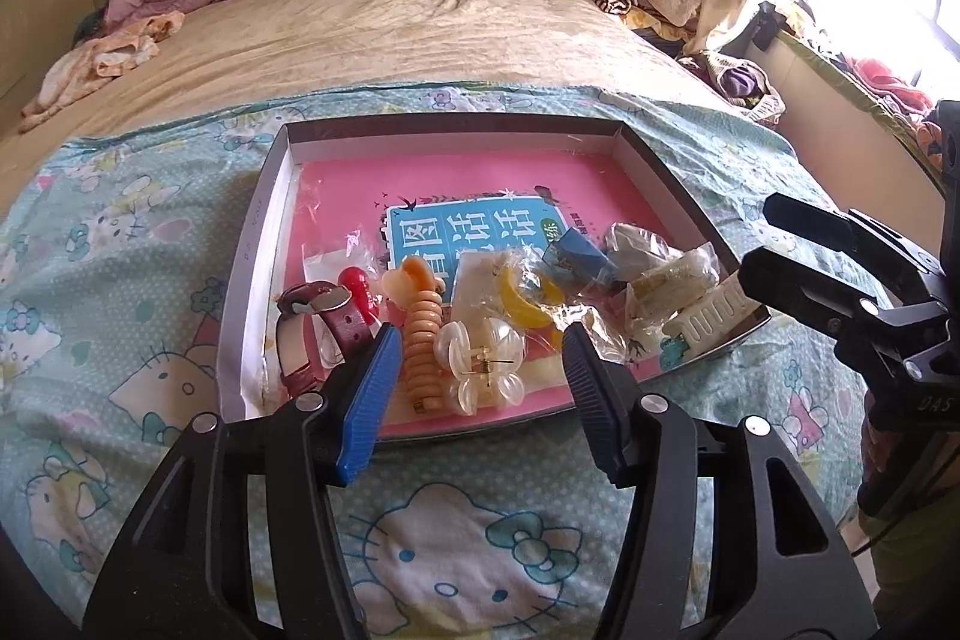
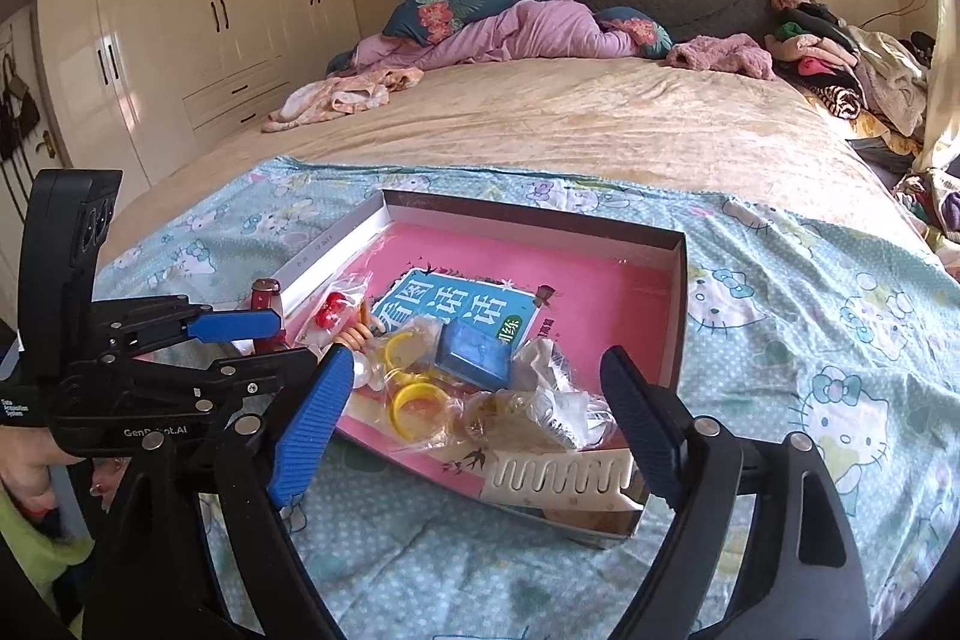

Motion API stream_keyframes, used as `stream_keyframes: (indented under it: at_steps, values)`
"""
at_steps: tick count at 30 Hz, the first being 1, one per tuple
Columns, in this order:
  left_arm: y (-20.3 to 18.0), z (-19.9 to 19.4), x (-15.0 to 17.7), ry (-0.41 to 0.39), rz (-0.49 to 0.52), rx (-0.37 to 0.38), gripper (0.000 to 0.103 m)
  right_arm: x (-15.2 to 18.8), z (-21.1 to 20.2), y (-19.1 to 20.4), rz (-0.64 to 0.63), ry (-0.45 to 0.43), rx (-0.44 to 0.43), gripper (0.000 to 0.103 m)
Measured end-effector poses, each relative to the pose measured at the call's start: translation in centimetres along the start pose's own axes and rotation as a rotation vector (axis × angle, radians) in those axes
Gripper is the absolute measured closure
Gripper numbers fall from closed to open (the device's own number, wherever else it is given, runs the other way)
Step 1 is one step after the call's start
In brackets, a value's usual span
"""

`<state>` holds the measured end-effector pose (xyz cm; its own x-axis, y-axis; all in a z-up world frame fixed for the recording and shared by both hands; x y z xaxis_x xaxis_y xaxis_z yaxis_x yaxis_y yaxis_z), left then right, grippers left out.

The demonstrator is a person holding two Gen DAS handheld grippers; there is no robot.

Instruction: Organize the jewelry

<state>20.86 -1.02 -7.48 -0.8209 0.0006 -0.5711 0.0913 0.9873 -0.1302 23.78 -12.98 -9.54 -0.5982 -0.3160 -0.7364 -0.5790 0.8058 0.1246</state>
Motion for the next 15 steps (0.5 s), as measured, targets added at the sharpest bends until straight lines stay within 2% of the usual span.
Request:
stream_keyframes:
  at_steps: [3, 6, 11, 13, 15]
  values:
    - [0.0, -1.0, -0.2, -0.017, -0.006, -0.006, 0.045, 0.1, -1.4, 0.1, 0.001, -0.023, 0.01, 0.011]
    - [-0.2, -2.0, -0.2, -0.036, -0.007, -0.009, 0.039, 0.3, -2.7, 0.3, 0.003, -0.043, 0.013, 0.011]
    - [-0.3, -4.0, 0.1, -0.07, -0.015, -0.015, 0.019, 0.9, -4.8, 1.0, -0.001, -0.077, 0.016, 0.01]
    - [-0.3, -4.8, 0.3, -0.085, -0.02, -0.02, 0.011, 1.2, -5.5, 1.3, -0.005, -0.086, 0.015, 0.006]
    - [-0.3, -5.7, 0.7, -0.102, -0.022, -0.035, 0.01, 1.6, -6.3, 1.7, -0.008, -0.1, 0.023, 0.004]
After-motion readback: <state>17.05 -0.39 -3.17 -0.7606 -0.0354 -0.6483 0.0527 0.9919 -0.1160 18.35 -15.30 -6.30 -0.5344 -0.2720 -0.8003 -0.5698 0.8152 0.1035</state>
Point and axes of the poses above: each gripper's, at about its wrist camera, not at the fingertips, and z roughly the way its jaws point, y to its left, x to its underside, the point moved 7 cm from there along z, roughly the way its jaws point, and after that the axes turned 7 degrees about y, right-handed, at the moved point
